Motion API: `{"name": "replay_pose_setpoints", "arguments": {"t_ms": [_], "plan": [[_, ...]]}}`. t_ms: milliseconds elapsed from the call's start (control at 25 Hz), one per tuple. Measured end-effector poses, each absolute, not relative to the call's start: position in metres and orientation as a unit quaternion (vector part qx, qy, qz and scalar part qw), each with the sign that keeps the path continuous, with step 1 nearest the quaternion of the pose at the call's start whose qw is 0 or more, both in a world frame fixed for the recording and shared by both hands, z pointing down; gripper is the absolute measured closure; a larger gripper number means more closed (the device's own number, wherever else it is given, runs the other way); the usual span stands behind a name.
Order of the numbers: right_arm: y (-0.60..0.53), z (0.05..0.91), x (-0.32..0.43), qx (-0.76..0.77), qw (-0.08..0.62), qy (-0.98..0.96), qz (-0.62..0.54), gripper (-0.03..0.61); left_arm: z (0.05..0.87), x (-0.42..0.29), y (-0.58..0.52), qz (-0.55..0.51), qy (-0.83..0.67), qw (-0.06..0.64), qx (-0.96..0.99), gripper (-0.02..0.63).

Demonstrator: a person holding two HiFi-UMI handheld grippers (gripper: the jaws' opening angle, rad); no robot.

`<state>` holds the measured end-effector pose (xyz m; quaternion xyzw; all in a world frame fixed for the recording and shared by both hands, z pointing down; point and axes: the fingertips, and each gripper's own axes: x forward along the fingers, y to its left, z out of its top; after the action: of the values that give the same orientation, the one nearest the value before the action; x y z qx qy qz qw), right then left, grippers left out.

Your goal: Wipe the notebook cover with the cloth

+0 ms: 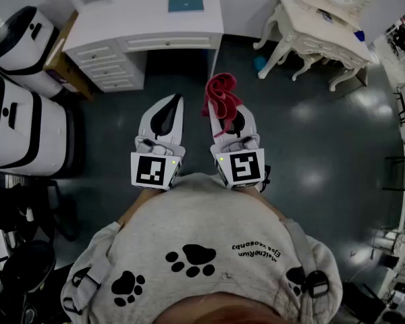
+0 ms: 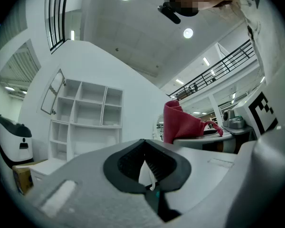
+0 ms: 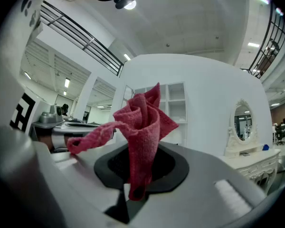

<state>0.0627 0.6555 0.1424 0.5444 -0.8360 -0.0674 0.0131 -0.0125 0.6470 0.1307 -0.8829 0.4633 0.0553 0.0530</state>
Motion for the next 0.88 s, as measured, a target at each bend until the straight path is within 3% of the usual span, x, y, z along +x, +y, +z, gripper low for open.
{"name": "replay_pose_setpoints", "arguments": {"t_ms": [880], "plan": [[0.622,0.150,0.090,0.550,-0.010,-0.833,-0.061,0.518,0.139,0.015,0.612,0.051,0.457,0.066,-0.886,0.620]]}}
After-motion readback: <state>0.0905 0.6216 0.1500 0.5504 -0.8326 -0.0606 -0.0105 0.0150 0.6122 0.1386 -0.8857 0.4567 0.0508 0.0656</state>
